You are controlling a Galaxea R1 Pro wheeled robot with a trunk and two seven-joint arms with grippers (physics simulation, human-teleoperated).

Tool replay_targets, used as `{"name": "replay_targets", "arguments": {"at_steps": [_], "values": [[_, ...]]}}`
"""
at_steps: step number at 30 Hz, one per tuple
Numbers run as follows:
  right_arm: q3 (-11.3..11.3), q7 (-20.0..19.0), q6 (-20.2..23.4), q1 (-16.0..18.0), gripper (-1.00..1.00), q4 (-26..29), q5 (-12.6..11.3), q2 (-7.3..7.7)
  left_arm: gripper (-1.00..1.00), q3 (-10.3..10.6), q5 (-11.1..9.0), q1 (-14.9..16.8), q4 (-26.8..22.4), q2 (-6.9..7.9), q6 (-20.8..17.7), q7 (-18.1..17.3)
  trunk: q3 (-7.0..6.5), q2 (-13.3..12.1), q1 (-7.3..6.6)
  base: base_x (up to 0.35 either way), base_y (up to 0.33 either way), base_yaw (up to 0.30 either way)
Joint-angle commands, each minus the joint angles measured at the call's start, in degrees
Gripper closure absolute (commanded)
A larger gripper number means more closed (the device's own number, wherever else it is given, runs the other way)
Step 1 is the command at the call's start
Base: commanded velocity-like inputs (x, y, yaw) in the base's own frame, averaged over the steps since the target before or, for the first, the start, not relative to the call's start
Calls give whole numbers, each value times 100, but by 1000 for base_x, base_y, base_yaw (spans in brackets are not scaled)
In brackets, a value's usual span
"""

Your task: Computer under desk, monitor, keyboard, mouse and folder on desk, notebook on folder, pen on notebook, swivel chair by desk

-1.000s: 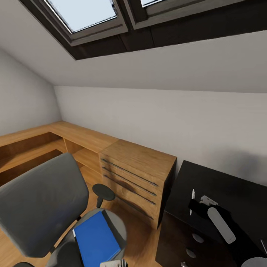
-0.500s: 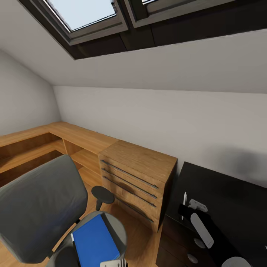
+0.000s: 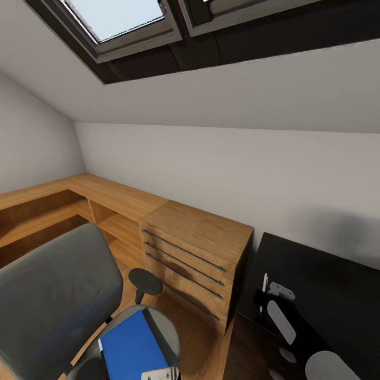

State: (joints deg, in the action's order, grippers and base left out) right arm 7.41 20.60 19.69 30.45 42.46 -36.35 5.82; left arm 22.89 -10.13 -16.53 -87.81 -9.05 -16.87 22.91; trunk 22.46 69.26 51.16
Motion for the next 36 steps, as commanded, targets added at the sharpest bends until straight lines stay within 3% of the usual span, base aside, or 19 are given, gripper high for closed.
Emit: {"name": "replay_targets", "arguments": {"at_steps": [1, 6, 7, 13, 22, 23, 25, 31, 36], "values": [[33, 44, 9, 3, 100, 10, -57, 10, -100, 6, -49, 1, -11, 0, -17, 38, 6, 4, 2, 130, 0, 0], [33, 48, 11, 4, 100, 8, -60, 16, -100, 5, -51, 1, -16, 0, -18, 38, 6, 4, 2, 31, 0, 0], [31, 49, 13, 4, -100, 8, -62, 16, -100, 5, -51, 1, -17, 0, -18, 38, 6, 4, 2, 5, 0, 0], [7, 44, 20, 4, -100, 8, -80, 28, -100, 5, -51, 1, -18, 0, -18, 38, 6, 4, 2, 0, 0, 0], [-42, 17, 18, 4, -100, 118, -98, 43, -100, 5, -51, 1, -20, 9, -18, 109, -156, -357, -195, 0, 0, 0], [-74, 16, 23, 3, -100, 232, -102, 46, -100, 5, -49, 1, -19, 7, -18, 112, -174, -397, -217, 0, 0, 0], [-143, 40, 58, -40, -100, 1100, -107, 55, -100, 10, -50, 1, -23, 8, -18, 216, -210, -477, -261, 0, 0, 0], [-176, 59, 77, -365, -100, 2331, -248, 31, -100, 7, -51, 1, -31, 7, -18, 344, -318, -718, -393, 0, 0, 0], [-171, 143, 72, -420, -100, 2526, -490, 21, -100, -44, -57, 1, -45, 13, -11, 361, -371, -838, -459, 0, 0, 41]]}}
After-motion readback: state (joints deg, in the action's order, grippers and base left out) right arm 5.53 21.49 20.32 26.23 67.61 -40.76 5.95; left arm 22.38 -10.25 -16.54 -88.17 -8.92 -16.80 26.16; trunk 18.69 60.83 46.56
